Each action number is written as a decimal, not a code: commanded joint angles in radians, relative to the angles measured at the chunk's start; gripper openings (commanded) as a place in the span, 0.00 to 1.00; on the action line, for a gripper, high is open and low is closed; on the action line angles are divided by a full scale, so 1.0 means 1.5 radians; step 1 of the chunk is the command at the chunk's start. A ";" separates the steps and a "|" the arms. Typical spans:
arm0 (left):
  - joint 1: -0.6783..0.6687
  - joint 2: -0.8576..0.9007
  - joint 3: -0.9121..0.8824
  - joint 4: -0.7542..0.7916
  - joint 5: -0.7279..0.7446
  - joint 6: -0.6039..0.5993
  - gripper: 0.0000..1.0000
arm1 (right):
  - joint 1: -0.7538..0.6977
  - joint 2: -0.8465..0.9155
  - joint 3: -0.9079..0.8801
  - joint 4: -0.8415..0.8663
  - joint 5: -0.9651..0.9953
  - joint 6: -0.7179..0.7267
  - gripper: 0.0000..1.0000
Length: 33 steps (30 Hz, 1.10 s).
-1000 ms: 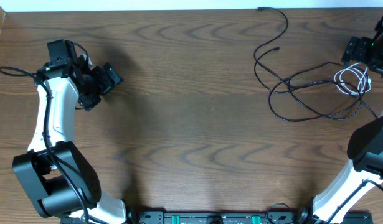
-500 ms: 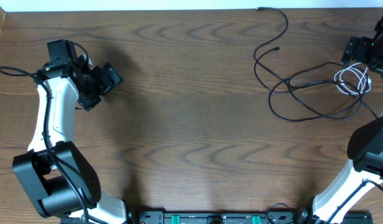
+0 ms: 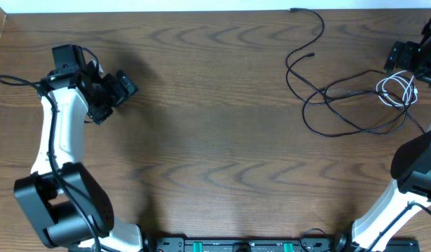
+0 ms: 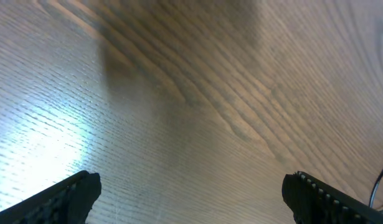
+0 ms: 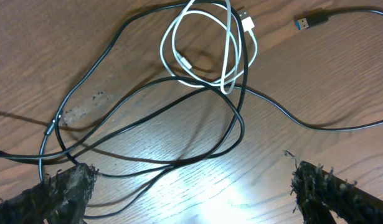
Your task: Untangle cables
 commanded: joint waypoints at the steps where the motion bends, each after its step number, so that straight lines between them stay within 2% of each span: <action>1: 0.002 -0.083 0.015 -0.002 -0.008 0.007 0.98 | 0.000 -0.001 -0.003 0.000 -0.004 0.006 0.99; 13: 0.002 -0.251 0.015 -0.001 -0.008 0.006 0.98 | 0.000 -0.001 -0.003 0.000 -0.004 0.006 0.99; 19: 0.001 -0.270 0.004 -0.060 -0.021 0.026 0.98 | 0.000 -0.001 -0.003 0.000 -0.004 0.007 0.99; 22: -0.006 -0.269 -0.054 -0.037 -0.028 0.027 0.98 | 0.000 -0.001 -0.003 0.000 -0.004 0.006 0.99; 24: -0.009 -0.269 -0.105 0.010 -0.031 0.027 0.98 | 0.000 -0.001 -0.003 0.000 -0.004 0.006 0.99; 29: -0.013 -0.275 -0.287 0.217 -0.025 0.026 0.98 | 0.000 -0.001 -0.003 0.000 -0.004 0.006 0.99; 30: -0.023 -0.277 -0.348 0.303 -0.025 0.026 0.98 | 0.000 -0.001 -0.003 0.000 -0.004 0.006 0.99; 33: -0.047 -0.283 -0.450 0.455 -0.026 0.027 0.98 | 0.000 -0.001 -0.003 0.000 -0.004 0.006 0.99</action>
